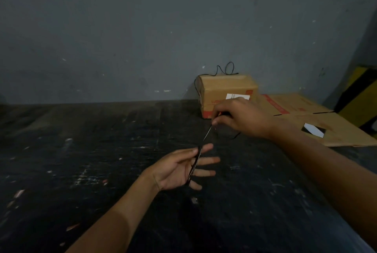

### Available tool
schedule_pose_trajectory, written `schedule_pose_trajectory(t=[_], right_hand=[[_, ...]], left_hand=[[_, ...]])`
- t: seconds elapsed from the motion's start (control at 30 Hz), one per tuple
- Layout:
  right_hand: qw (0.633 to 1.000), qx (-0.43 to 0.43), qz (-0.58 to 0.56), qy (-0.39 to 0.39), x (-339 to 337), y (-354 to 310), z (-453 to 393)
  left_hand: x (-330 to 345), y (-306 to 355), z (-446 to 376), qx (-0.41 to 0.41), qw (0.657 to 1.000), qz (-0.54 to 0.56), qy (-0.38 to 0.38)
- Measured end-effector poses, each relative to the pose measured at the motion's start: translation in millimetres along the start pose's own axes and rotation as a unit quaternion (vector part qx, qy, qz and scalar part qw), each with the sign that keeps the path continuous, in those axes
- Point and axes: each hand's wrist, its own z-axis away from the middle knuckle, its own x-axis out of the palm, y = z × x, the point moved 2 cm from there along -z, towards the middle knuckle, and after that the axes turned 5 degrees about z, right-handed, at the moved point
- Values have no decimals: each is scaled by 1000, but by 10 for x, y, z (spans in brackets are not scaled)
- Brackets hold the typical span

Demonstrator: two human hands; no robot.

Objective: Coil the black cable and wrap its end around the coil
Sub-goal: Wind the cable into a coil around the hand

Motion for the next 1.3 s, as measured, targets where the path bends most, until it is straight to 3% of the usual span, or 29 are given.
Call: schedule_pose_trajectory(t=[0.27, 0.43, 0.6, 0.8, 0.9, 1.17, 1.3], right_hand=[[993, 23, -111, 41, 379, 324, 15], [959, 81, -272, 13, 1020, 271, 272], [941, 133, -310, -35, 1783, -60, 559], [958, 55, -246, -134, 1777, -420, 530], [971, 28, -187, -148, 1668, -572, 499], [993, -21, -65, -93, 939, -704, 436], [995, -33, -28, -94, 533, -583, 255]], left_hand=[[161, 108, 41, 30, 998, 24, -57], [279, 295, 15, 69, 992, 39, -98], [231, 484, 4, 107, 988, 70, -85], [95, 527, -54, 159, 980, 121, -9], [13, 553, -75, 173, 978, 113, 24], [-205, 477, 46, 139, 982, 78, 99], [-192, 324, 67, 92, 990, 78, 74]])
